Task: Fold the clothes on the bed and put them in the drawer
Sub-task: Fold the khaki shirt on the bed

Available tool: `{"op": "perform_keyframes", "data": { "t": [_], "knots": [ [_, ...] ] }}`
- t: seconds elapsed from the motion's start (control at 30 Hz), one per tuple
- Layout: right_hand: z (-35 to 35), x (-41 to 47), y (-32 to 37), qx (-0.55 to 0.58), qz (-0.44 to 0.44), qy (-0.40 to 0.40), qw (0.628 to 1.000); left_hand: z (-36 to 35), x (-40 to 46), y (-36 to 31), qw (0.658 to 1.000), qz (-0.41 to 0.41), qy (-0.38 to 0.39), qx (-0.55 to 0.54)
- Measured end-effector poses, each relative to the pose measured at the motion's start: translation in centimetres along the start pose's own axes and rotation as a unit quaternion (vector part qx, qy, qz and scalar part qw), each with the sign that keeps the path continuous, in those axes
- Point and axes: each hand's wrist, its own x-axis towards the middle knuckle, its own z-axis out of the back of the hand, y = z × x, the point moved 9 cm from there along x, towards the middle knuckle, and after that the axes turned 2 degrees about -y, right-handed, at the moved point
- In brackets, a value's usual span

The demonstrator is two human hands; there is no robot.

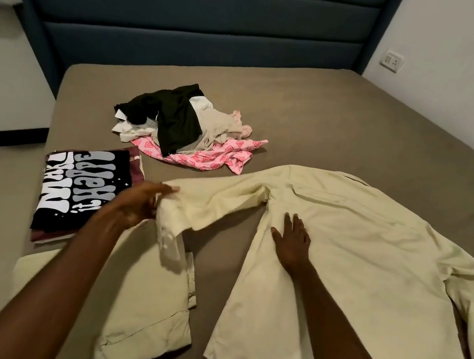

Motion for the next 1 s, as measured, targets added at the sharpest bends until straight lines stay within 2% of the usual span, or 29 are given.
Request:
{"op": "perform_keyframes", "data": {
  "t": [0.07, 0.1, 0.17, 0.27, 0.3, 0.33, 0.4, 0.47, 0.5, 0.53, 0.57, 0.63, 0.7, 0.73, 0.77, 0.8, 0.83, 0.87, 0.9, 0.97, 1.0],
  "knots": [
    [0.1, 0.2, -0.2, 0.051, -0.019, 0.085, 0.995, 0.9, 0.1, -1.6, 0.989, 0.019, 0.052, -0.136],
    [0.2, 0.2, -0.1, 0.052, -0.020, 0.112, 0.992, 1.8, 0.7, -2.1, 0.991, 0.018, 0.050, -0.124],
    [0.5, 0.1, 0.0, 0.042, -0.013, 0.131, 0.990, 3.9, 2.3, -3.8, 1.000, -0.019, -0.004, 0.011],
    [0.2, 0.0, -0.1, 0.025, 0.001, 0.129, 0.991, 7.0, 5.7, -7.1, 0.965, -0.144, -0.093, 0.199],
    [0.0, 0.1, -0.1, 0.028, 0.003, 0.131, 0.991, 7.9, 6.9, -8.3, 0.933, -0.190, -0.129, 0.276],
    [0.0, 0.1, -0.1, 0.031, 0.007, 0.131, 0.991, 8.6, 7.8, -9.5, 0.885, -0.231, -0.171, 0.366],
    [-0.3, 0.2, -0.2, 0.031, 0.016, 0.132, 0.991, 9.4, 8.8, -10.8, 0.759, -0.263, -0.273, 0.530],
    [-0.4, 0.3, -0.3, 0.028, 0.020, 0.129, 0.991, 8.4, 9.4, -10.7, 0.659, -0.274, -0.334, 0.616],
    [-0.3, 0.3, -0.2, 0.027, 0.022, 0.128, 0.991, 6.9, 9.2, -10.3, 0.635, -0.298, -0.335, 0.629],
    [-0.3, 0.3, -0.2, 0.028, 0.023, 0.124, 0.992, 4.9, 8.9, -9.7, 0.628, -0.335, -0.321, 0.624],
    [-0.3, 0.3, -0.1, 0.033, 0.024, 0.121, 0.992, 2.8, 8.5, -8.8, 0.636, -0.372, -0.296, 0.608],
    [-0.5, 0.2, -0.2, 0.044, 0.025, 0.118, 0.992, -2.2, 7.7, -6.0, 0.675, -0.399, -0.210, 0.584],
    [-0.5, 0.1, 0.0, 0.046, 0.026, 0.118, 0.992, -6.4, 7.6, -1.6, 0.731, -0.354, -0.127, 0.570],
    [-0.3, 0.3, 0.0, 0.043, 0.024, 0.120, 0.991, -8.2, 7.9, 0.9, 0.777, -0.307, -0.088, 0.542],
    [0.0, 0.3, 0.2, 0.040, 0.021, 0.129, 0.991, -9.3, 8.6, 3.3, 0.845, -0.237, -0.050, 0.477],
    [0.4, 0.3, 0.5, 0.038, 0.013, 0.134, 0.990, -10.1, 9.4, 5.4, 0.919, -0.150, -0.022, 0.365],
    [1.3, 0.5, 0.7, 0.032, 0.003, 0.128, 0.991, -10.7, 10.1, 7.0, 0.971, -0.065, -0.016, 0.228],
    [2.0, 0.7, 0.9, 0.023, -0.002, 0.104, 0.994, -10.8, 10.6, 7.9, 0.994, -0.007, -0.028, 0.106],
    [3.2, 1.2, 1.2, 0.008, 0.001, 0.061, 0.998, -11.2, 11.4, 8.1, 0.999, 0.025, -0.043, 0.022],
    [4.8, 1.8, 2.4, -0.022, 0.032, -0.031, 0.999, -11.7, 12.9, 7.9, 0.995, 0.049, -0.062, -0.055],
    [4.7, 1.9, 3.3, -0.034, 0.048, -0.051, 0.997, -11.7, 13.6, 7.8, 0.994, 0.052, -0.071, -0.062]
  ]
}}
